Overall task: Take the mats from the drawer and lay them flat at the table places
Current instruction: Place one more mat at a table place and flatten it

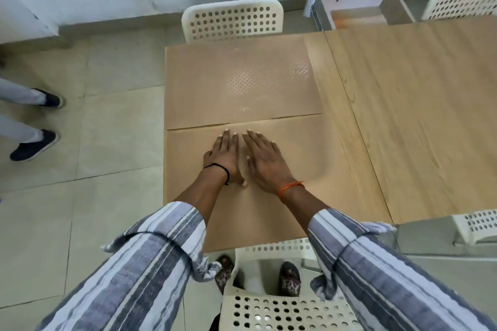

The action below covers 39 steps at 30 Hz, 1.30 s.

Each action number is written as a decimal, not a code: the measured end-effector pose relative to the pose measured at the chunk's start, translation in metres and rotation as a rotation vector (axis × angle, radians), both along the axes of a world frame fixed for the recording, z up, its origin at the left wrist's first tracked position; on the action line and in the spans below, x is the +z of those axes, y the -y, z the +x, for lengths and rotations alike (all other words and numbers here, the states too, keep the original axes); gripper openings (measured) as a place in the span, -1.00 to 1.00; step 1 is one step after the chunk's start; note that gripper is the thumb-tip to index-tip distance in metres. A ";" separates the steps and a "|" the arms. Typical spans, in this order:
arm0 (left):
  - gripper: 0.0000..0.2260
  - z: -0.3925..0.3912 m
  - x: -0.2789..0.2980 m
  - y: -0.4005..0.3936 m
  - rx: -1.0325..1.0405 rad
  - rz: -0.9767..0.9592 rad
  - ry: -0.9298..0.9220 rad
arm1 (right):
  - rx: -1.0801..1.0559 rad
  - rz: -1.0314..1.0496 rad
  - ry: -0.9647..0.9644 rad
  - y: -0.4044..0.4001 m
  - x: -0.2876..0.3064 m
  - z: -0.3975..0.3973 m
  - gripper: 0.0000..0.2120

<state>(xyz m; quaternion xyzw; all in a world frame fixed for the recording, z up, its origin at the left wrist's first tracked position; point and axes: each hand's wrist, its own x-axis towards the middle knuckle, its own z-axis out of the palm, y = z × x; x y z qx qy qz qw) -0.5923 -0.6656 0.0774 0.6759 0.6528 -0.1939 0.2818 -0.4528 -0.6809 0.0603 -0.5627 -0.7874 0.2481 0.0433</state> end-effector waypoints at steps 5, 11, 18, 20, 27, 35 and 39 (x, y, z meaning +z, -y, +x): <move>0.27 0.004 -0.001 -0.009 -0.007 -0.029 -0.077 | 0.014 0.039 0.009 -0.027 -0.029 0.000 -0.47; 0.28 0.005 -0.001 -0.012 -0.037 -0.015 -0.113 | -0.057 0.170 0.082 -0.019 -0.047 0.026 -0.39; -0.01 -0.009 -0.013 -0.006 0.052 0.045 0.071 | -0.247 0.164 0.160 -0.022 -0.052 0.064 -0.34; -0.20 -0.005 -0.021 -0.001 0.101 0.150 0.116 | -0.299 0.174 0.173 -0.024 -0.052 0.076 -0.33; -0.27 0.004 -0.042 0.015 0.154 0.389 0.103 | -0.462 0.189 0.168 -0.025 -0.054 0.109 -0.27; -0.25 0.009 -0.060 0.021 0.187 0.534 0.098 | -0.594 0.175 0.188 -0.001 -0.050 0.108 -0.24; -0.26 0.011 -0.064 0.022 0.181 0.560 0.062 | -0.292 0.197 0.137 0.061 -0.041 0.051 -0.24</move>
